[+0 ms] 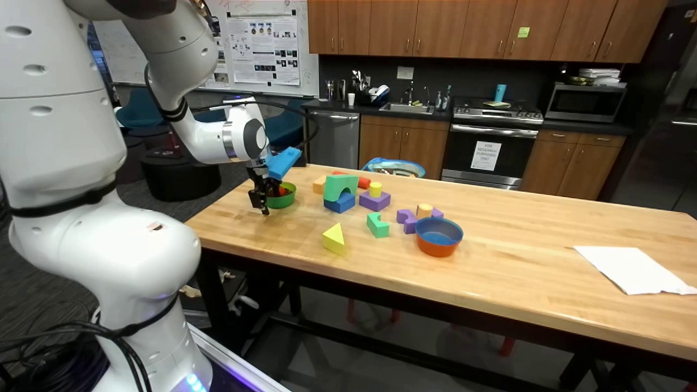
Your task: Put the blue bowl inside the orange one, put the green block on the left on top of the blue block and put the orange bowl inside the other plastic bowls
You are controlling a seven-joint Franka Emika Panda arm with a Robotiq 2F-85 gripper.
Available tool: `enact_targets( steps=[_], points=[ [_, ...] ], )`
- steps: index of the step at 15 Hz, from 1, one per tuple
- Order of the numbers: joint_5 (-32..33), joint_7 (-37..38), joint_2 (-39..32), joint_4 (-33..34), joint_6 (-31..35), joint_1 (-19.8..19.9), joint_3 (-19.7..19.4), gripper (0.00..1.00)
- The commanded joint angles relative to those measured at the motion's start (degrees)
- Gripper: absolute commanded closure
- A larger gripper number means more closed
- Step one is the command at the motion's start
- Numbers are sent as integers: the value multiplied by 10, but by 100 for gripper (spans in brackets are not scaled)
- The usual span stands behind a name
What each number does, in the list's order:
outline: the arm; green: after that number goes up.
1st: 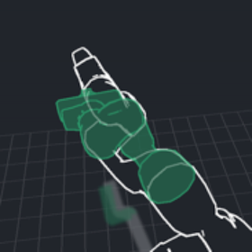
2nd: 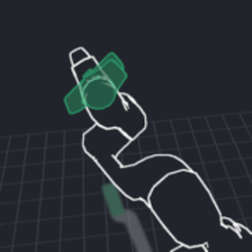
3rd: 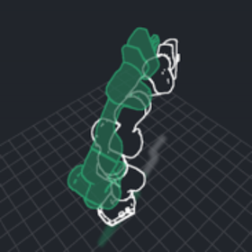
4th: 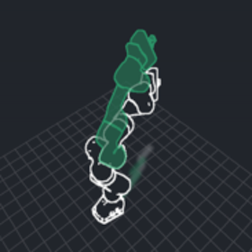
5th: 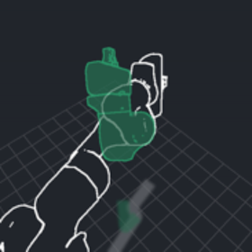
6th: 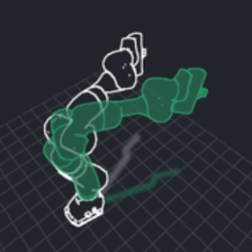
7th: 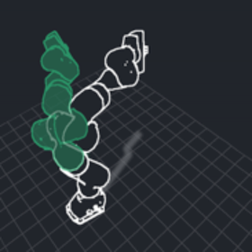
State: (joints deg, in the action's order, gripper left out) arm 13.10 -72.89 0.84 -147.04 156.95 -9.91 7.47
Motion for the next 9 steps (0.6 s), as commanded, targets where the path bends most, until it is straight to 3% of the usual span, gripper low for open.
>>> enact_targets(
  steps=[1, 3, 9],
  points=[
    [-9, -10, -2, 8, -5, 3, 4, 44],
    [-4, -5, -1, 8, -4, 4, 4, 47],
    [8, 5, -3, 13, -3, 4, 4, 93]
  ],
)
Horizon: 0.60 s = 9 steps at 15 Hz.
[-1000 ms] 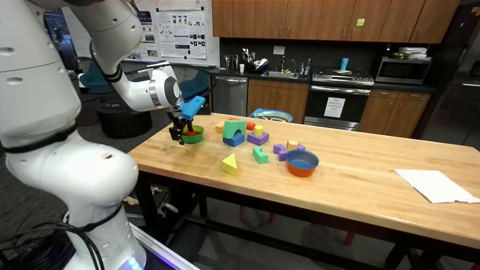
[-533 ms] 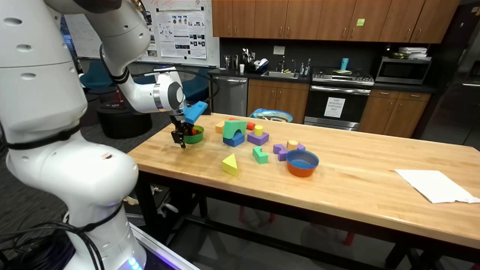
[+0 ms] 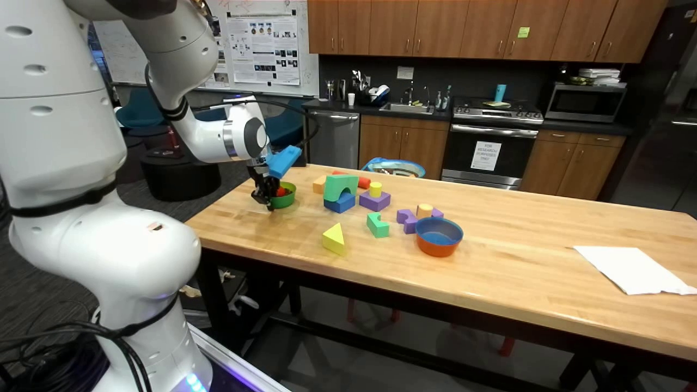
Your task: Put the blue bowl inside the orange one, put the green block on the left on top of the blue block and put the orange bowl inside the other plastic bowls
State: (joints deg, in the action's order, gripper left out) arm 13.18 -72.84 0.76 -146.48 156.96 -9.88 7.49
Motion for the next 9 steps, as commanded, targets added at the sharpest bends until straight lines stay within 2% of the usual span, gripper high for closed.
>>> enact_targets(
  steps=[1, 9],
  points=[
    [10, 6, -3, 8, -3, 4, 4, 99],
    [15, 10, -1, 9, 1, 6, 3, 97]
  ],
)
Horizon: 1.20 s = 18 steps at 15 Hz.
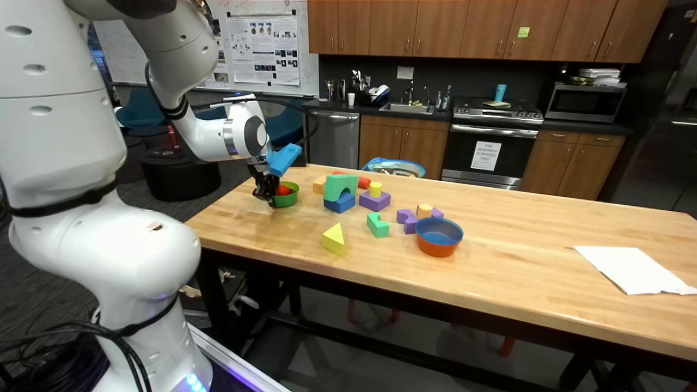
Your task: Put the blue bowl inside the orange one, put the green block on the left on top of the blue block and put the orange bowl inside the other plastic bowls
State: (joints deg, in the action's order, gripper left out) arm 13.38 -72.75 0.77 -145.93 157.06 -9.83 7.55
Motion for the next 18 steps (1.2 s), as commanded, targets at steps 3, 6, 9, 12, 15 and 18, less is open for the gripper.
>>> enact_targets(
  steps=[3, 6, 9, 12, 15, 18],
  points=[
    [10, 11, 8, -2, 2, 5, 3, 97],
    [1, 4, 27, -16, 9, 2, 6, 97],
    [5, 7, 57, -39, 19, -1, 8, 97],
    [5, 9, 94, -63, 31, -3, 6, 97],
    [-8, -1, 136, -87, 35, -9, -4, 97],
    [-14, -9, 171, -103, 31, -12, -24, 97]
  ],
)
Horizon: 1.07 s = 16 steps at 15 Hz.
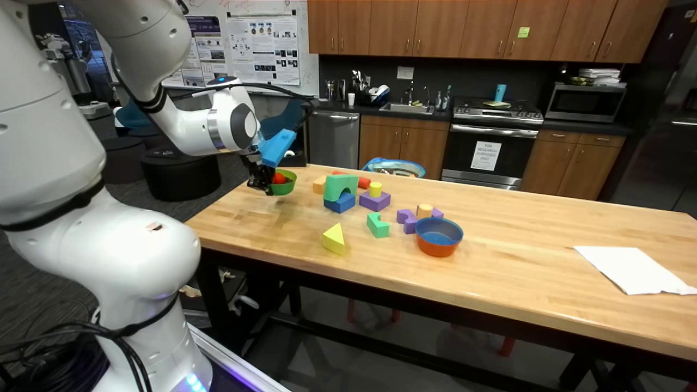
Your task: Put the blue bowl inside the orange one, put the green block on the left on top of the blue block and put the orange bowl inside the other plastic bowls
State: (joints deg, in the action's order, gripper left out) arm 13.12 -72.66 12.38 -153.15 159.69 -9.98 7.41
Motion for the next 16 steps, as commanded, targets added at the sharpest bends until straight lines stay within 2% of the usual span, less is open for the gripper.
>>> enact_targets(
  steps=[1, 11, 12, 16],
  points=[
    [-10, -10, 67, -37, 3, -9, -30, 97],
    [-7, -39, 159, -74, -36, 11, -131, 97],
    [-9, -44, 155, -58, -48, 13, -139, 97],
    [-4, -57, 189, -61, -75, 40, -167, 97]
  ],
)
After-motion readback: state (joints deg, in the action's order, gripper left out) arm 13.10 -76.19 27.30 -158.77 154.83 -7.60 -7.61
